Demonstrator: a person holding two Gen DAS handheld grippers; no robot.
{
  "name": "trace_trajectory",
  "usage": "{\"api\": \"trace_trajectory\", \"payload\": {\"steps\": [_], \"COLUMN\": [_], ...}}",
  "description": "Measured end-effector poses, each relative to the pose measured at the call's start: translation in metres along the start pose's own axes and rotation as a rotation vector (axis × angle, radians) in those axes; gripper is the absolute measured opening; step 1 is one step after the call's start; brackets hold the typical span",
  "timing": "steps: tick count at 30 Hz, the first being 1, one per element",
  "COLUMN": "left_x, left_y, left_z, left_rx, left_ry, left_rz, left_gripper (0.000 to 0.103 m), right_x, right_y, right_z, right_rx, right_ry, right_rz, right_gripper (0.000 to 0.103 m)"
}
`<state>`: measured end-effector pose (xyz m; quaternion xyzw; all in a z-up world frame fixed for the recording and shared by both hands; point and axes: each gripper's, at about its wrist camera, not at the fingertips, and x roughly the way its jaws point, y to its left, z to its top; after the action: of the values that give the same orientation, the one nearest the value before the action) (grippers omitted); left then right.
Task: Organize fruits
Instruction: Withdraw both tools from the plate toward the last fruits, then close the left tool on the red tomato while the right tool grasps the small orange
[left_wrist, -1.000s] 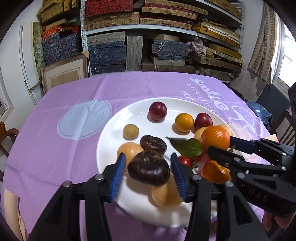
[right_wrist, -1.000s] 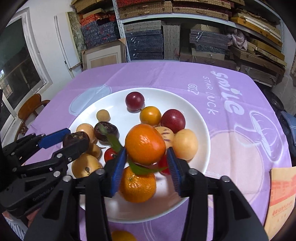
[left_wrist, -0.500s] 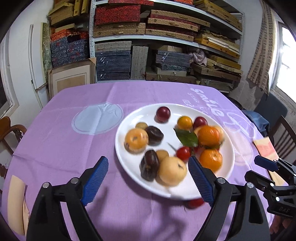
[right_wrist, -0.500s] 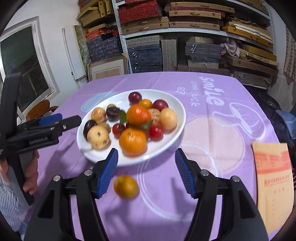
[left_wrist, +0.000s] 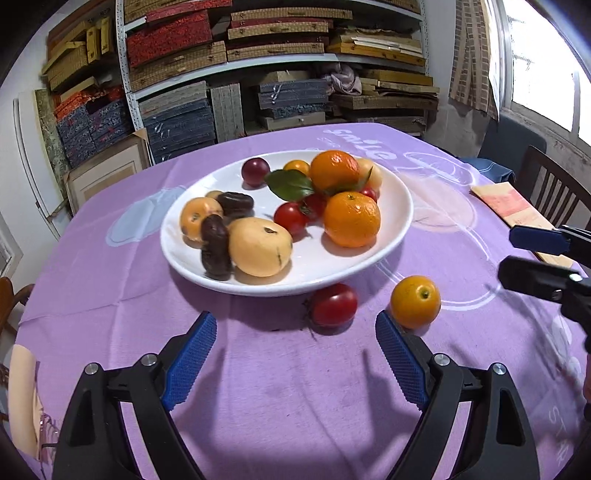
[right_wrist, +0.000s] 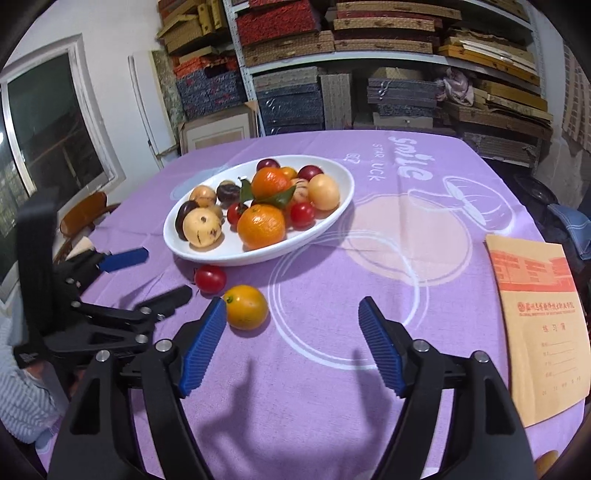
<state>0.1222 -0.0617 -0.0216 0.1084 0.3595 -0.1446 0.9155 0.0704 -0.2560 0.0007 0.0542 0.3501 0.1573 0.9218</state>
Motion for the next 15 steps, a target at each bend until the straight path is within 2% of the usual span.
{"api": "trace_trajectory", "payload": {"steps": [3, 5, 8, 9, 11, 15], "left_x": [0.012, 0.018, 0.028, 0.031, 0.035, 0.037], "left_y": [-0.003, -0.005, -0.002, 0.0, 0.003, -0.002], "left_z": [0.003, 0.005, 0.006, 0.007, 0.007, 0.008], "left_rx": [-0.011, -0.016, -0.051, -0.059, -0.072, -0.057], "left_ry": [0.016, 0.018, 0.05, 0.063, 0.081, 0.089], "left_rz": [-0.018, -0.022, -0.038, -0.05, -0.067, -0.045], "left_gripper": [0.088, 0.083, 0.067, 0.059, 0.059, 0.059], "right_x": [-0.003, -0.003, -0.004, -0.004, -0.005, -0.003], "right_y": [-0.008, -0.011, -0.014, -0.013, -0.015, -0.013], "right_z": [0.0, 0.001, 0.002, 0.002, 0.001, 0.0], "right_rx": [0.027, 0.039, 0.048, 0.051, 0.058, 0.057], "right_ry": [-0.005, -0.002, -0.002, -0.003, -0.004, 0.005], "right_rz": [0.008, 0.011, 0.018, 0.021, 0.03, 0.035], "right_gripper": [0.072, 0.072, 0.072, 0.072, 0.073, 0.073]}}
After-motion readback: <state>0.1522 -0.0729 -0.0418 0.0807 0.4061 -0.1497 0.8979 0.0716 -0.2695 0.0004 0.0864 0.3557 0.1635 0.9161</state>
